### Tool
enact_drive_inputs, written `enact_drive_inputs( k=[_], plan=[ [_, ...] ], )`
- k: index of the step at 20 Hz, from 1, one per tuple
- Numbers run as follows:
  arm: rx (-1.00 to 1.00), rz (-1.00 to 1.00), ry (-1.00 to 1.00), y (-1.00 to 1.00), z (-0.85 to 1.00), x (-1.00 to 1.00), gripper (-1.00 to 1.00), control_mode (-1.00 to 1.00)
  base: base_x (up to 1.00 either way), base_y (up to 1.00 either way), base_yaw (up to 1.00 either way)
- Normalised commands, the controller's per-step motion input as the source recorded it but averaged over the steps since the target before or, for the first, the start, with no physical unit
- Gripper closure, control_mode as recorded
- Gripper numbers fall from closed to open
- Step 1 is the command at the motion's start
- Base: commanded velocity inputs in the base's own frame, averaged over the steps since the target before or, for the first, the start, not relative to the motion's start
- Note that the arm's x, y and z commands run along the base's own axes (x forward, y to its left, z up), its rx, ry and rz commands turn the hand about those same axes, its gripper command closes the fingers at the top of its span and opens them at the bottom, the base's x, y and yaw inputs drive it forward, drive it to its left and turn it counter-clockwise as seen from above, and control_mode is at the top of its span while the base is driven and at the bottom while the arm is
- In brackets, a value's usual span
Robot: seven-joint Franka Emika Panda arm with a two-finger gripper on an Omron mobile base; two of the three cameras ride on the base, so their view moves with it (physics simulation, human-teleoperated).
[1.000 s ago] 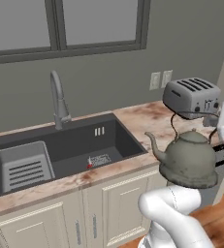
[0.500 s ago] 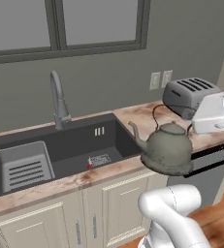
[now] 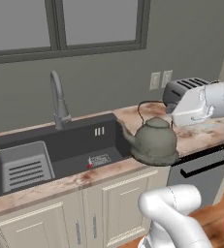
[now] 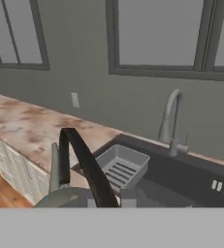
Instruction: Open the cabinet, pick the kettle from the cabinet, and place it in the sink.
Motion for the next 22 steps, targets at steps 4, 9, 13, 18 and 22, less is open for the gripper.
enact_drive_inputs(
  k=[4,9,13,18,22],
  plan=[
    [-0.11,0.0,-0.01,0.18,-0.23,0.2,1.0,-1.0,0.0,0.0,0.0],
    [-0.13,0.0,-0.04,0.12,-0.41,0.13,1.0,-1.0,0.0,0.0,0.0],
    [-0.07,0.02,-0.05,0.14,-0.16,0.29,1.0,-1.0,0.0,0.0,0.0],
    [-0.01,0.03,-0.06,0.11,-0.05,0.31,1.0,-1.0,0.0,0.0,0.0],
    [0.0,0.03,-0.02,0.0,-0.17,0.19,1.0,-1.0,0.0,0.0,0.0]
  ],
)
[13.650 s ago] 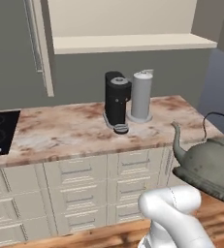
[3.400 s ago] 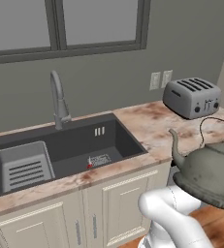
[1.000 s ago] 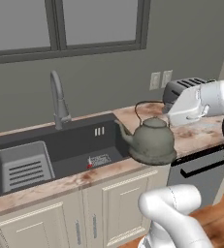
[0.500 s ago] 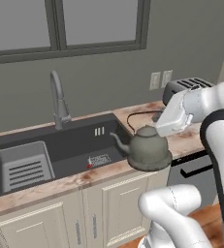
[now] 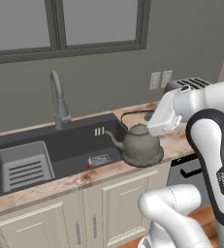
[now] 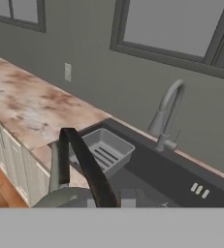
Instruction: Open the cabinet, pick the kettle from the cabinet, and place it in the sink.
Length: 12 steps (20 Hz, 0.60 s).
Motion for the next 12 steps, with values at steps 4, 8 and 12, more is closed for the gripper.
enact_drive_inputs(
  k=[4,8,12],
  plan=[
    [-0.01,0.02,0.0,0.0,-0.19,0.23,1.0,-1.0,0.0,0.0,0.0],
    [-0.01,0.02,0.0,0.03,-0.15,0.31,1.0,-1.0,0.0,0.0,0.0],
    [-0.02,0.01,0.0,0.12,-0.15,0.31,1.0,-1.0,0.0,0.0,0.0]
  ],
)
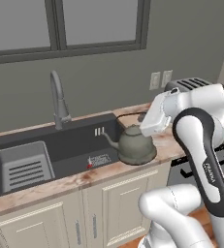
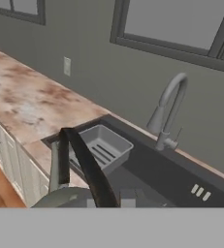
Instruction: Open the cabinet, pick the kettle from the cabinet, and place it in the sink.
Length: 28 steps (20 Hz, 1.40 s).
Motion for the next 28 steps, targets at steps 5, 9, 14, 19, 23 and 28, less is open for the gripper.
enact_drive_inputs(
  k=[5,9,14,19,23,28],
  plan=[
    [-0.04,0.0,0.0,0.16,-0.25,0.32,1.0,-1.0,0.0,0.0,0.0],
    [-0.05,0.0,0.01,0.16,-0.33,0.37,1.0,-1.0,0.0,0.0,0.0],
    [-0.04,0.0,0.0,0.16,-0.27,0.32,1.0,-1.0,0.0,0.0,0.0],
    [-0.02,0.01,0.0,0.09,-0.23,0.11,1.0,-1.0,0.0,0.0,0.0],
    [-0.02,0.02,0.0,0.04,-0.2,0.0,1.0,-1.0,0.0,0.0,0.0],
    [0.0,0.03,0.0,0.0,-0.19,0.0,1.0,-1.0,0.0,0.0,0.0]
  ],
)
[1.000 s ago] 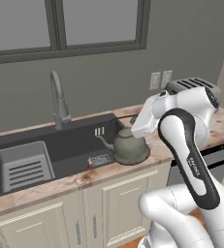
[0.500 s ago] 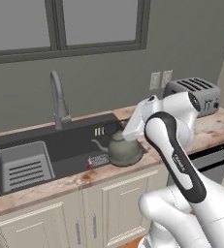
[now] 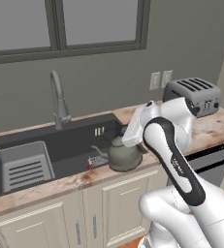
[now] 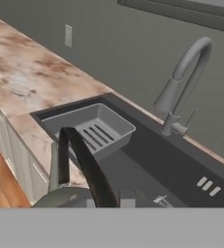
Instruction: Open the cabinet, pick the kettle from the cabinet, and place it in the sink.
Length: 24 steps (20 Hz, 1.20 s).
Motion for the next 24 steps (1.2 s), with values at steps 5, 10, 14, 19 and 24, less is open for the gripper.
enact_drive_inputs(
  k=[5,10,14,19,24],
  plan=[
    [0.0,0.02,0.0,0.03,-0.23,0.0,1.0,-1.0,0.0,0.0,0.0],
    [0.0,0.06,-0.07,0.05,-0.06,0.12,1.0,-1.0,0.0,0.0,0.0],
    [0.0,0.06,-0.08,0.0,0.05,0.24,1.0,-1.0,0.0,0.0,0.0],
    [0.01,0.04,0.0,0.0,0.0,0.47,1.0,-1.0,0.0,0.0,0.0],
    [0.02,0.03,0.02,0.0,0.0,0.56,1.0,-1.0,0.0,0.0,0.0]
  ],
)
